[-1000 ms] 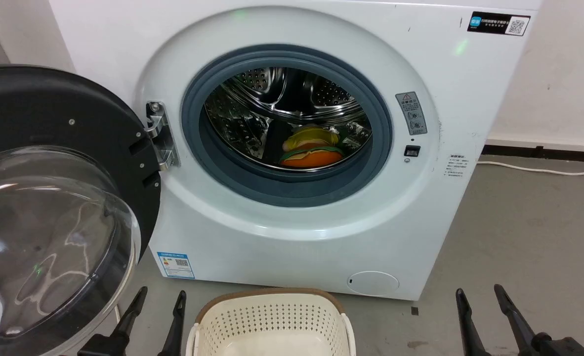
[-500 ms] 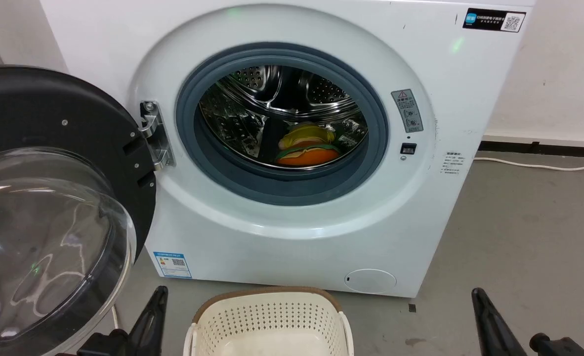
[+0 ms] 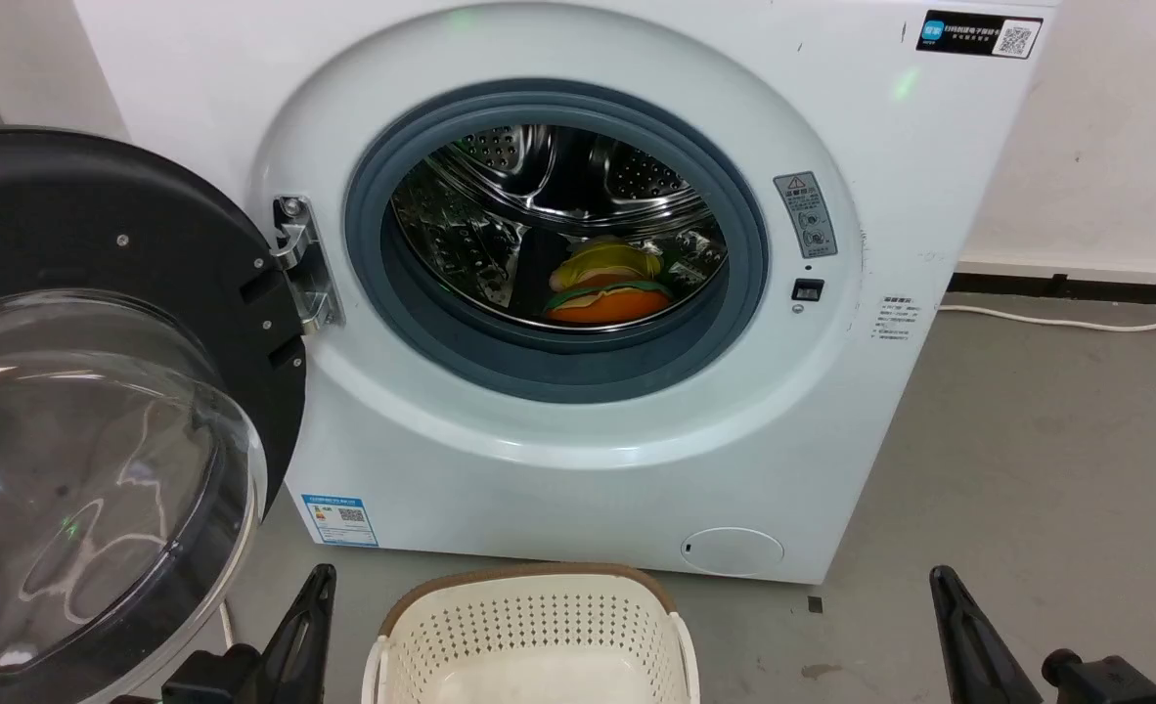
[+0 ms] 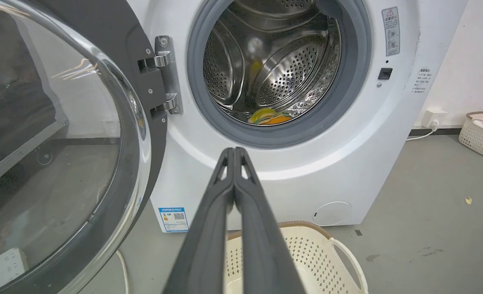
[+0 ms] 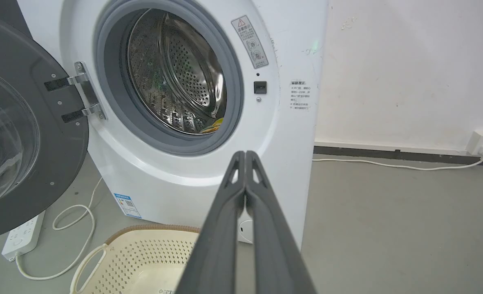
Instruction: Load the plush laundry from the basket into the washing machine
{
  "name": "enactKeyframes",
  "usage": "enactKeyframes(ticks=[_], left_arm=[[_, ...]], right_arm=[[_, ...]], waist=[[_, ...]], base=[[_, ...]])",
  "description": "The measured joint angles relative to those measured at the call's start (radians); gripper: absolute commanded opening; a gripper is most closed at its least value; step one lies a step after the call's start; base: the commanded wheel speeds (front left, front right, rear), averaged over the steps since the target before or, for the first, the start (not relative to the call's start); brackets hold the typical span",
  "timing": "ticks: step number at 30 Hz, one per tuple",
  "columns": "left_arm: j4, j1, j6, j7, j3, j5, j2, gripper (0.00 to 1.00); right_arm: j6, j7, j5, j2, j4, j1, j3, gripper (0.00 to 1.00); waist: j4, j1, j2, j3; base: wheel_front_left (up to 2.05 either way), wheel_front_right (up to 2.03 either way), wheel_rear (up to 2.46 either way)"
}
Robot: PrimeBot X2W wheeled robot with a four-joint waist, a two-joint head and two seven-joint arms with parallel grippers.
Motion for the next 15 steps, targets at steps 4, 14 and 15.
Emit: enactKeyframes(ticks=[4, 14, 15], left_arm=[[-0.001, -0.002, 0.001, 0.005, 0.003, 0.005, -0.007, 0.0], [-0.006, -0.015, 0.005, 0.023, 0.012, 0.027, -0.024, 0.0], [-0.006, -0.016, 0.006, 0.029, 0.014, 0.028, -0.026, 0.0]], right_arm=[[0.0, 0.007, -0.007, 0.0, 0.0, -0.002, 0.0, 0.0], [0.0, 0.031, -0.016, 0.0, -0.001, -0.02, -0.001, 0.0], [0.0, 0.032, -0.018, 0.0, -0.001, -0.021, -0.001, 0.0]], waist=[[-0.001, 0.0, 0.0, 0.002], [-0.002, 0.0, 0.0, 0.007], [-0.002, 0.0, 0.0, 0.008]], base=[[0.0, 0.0, 0.0], [0.0, 0.0, 0.0], [0.0, 0.0, 0.0]])
